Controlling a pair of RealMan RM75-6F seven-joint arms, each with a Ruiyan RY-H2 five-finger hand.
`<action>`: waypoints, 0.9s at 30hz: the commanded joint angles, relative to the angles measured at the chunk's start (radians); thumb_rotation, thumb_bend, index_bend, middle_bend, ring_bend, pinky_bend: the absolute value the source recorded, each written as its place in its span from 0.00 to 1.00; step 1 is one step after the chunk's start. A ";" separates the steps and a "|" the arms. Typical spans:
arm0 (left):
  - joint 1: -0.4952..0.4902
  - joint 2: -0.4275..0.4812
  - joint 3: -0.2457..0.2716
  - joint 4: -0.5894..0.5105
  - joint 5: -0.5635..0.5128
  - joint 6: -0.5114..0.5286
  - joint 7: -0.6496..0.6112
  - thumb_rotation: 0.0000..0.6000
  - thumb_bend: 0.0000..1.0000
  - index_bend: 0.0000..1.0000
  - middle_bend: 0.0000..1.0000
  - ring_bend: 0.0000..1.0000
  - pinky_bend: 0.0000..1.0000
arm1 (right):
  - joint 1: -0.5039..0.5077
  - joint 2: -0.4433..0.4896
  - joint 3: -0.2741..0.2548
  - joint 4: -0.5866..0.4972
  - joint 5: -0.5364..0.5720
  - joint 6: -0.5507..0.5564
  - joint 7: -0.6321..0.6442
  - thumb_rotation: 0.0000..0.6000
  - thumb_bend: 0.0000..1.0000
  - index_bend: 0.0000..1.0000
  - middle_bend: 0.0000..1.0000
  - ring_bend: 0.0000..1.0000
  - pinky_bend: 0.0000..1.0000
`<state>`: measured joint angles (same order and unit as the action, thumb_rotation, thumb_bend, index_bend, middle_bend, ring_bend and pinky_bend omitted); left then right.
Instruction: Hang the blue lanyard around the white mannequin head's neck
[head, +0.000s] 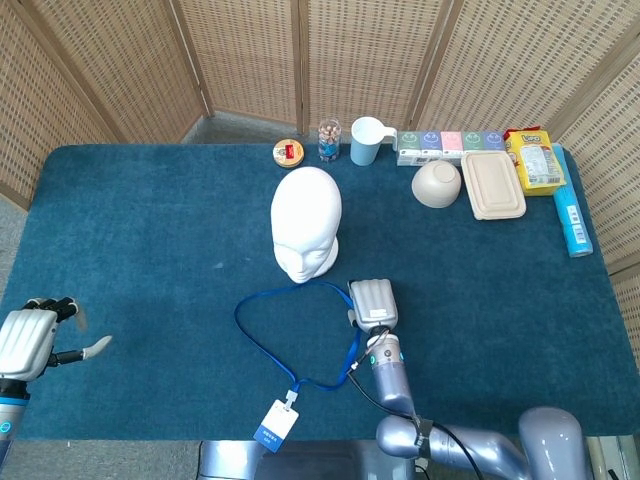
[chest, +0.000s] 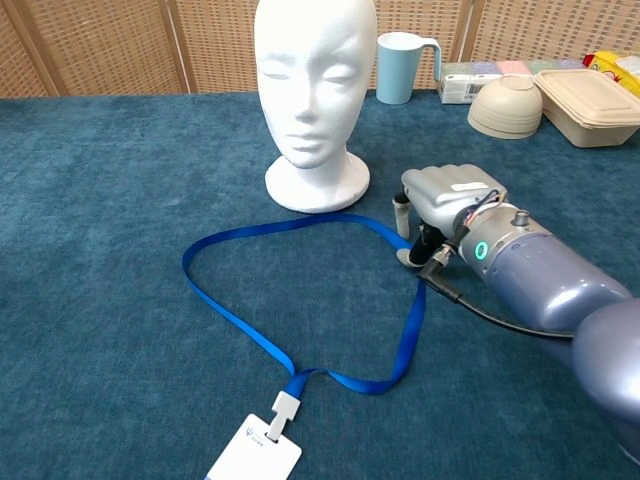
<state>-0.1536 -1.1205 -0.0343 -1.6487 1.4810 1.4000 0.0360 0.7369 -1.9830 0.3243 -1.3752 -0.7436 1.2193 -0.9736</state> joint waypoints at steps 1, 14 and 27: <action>0.000 -0.001 0.000 0.002 0.000 -0.001 -0.002 0.28 0.14 0.61 0.51 0.48 0.36 | 0.002 -0.001 0.000 0.001 0.003 0.002 0.003 0.90 0.41 0.50 1.00 1.00 1.00; 0.001 -0.003 0.002 0.007 0.000 0.001 -0.008 0.28 0.14 0.61 0.51 0.47 0.36 | 0.017 -0.001 -0.007 0.003 0.027 0.007 -0.004 0.90 0.46 0.51 1.00 1.00 1.00; 0.002 -0.004 0.004 0.015 0.000 -0.001 -0.019 0.28 0.14 0.61 0.51 0.46 0.36 | 0.032 -0.008 -0.011 0.025 0.052 0.001 -0.013 0.89 0.48 0.52 1.00 1.00 1.00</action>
<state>-0.1518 -1.1241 -0.0305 -1.6341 1.4805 1.3993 0.0173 0.7687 -1.9906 0.3128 -1.3507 -0.6914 1.2203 -0.9866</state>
